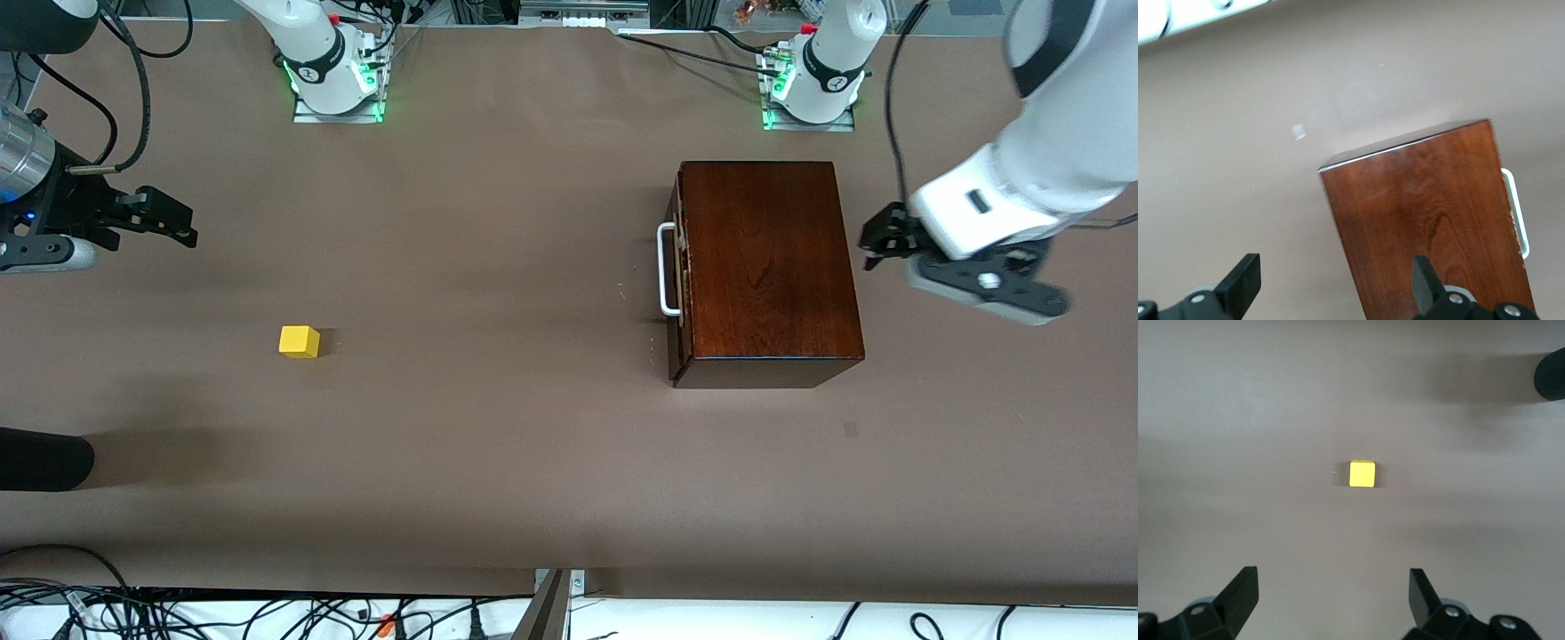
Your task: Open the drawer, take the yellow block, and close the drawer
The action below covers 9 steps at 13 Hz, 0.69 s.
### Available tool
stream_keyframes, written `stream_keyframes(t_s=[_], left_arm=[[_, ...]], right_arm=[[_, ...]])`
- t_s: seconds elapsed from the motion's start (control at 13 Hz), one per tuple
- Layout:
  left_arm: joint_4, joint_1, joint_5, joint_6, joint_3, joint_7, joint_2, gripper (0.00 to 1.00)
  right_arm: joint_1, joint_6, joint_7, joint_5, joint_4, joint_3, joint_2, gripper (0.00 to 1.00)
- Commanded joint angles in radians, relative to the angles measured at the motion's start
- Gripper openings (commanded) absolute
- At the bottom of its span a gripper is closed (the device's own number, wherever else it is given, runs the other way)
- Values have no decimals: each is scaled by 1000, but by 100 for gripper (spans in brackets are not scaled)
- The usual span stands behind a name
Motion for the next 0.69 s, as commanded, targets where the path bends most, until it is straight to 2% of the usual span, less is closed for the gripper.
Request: stream_keyframes(t_s=[0.0, 0.15, 0.23, 0.38, 0.61], left_arm=[[-222, 165, -18, 91, -113, -76, -170, 100], [-348, 169, -18, 182, -99, -88, -248, 100], [-370, 169, -13, 177, -96, -88, -251, 100], [-344, 176, -5, 122, -96, -93, -238, 100], [-336, 176, -4, 125, -97, -85, -224, 100]], right_arm=[[-6, 2, -15, 9, 9, 1, 1, 100], [-6, 2, -17, 9, 9, 1, 1, 100], [-6, 2, -17, 9, 9, 1, 1, 100], [-6, 2, -17, 9, 9, 1, 2, 100], [-6, 2, -17, 9, 9, 1, 2, 100]])
